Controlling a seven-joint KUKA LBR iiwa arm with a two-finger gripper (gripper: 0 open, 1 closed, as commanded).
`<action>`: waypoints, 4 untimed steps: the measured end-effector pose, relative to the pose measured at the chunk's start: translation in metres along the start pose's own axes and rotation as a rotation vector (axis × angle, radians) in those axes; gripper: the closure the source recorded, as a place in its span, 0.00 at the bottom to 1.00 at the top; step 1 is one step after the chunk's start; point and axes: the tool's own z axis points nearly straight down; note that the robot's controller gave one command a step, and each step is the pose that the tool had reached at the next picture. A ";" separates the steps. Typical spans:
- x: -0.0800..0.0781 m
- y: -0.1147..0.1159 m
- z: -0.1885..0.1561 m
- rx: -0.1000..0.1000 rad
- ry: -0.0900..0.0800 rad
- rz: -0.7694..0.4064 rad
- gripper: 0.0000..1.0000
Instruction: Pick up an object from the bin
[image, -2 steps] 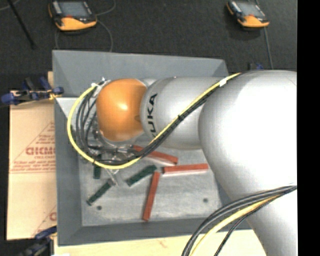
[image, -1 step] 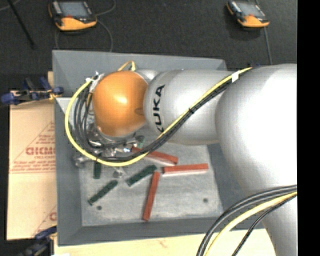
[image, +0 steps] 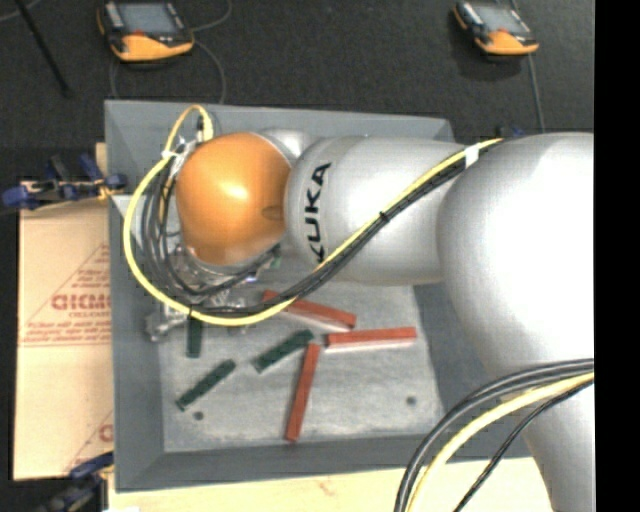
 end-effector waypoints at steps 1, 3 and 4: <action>-0.002 -0.009 0.028 0.007 -0.002 -0.335 0.00; 0.011 -0.001 0.029 -0.003 -0.002 -0.712 1.00; 0.011 -0.005 -0.069 0.005 0.001 -0.703 1.00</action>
Offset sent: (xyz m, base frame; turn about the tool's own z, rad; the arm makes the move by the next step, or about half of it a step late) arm 0.0062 0.0019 -0.0313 -0.3385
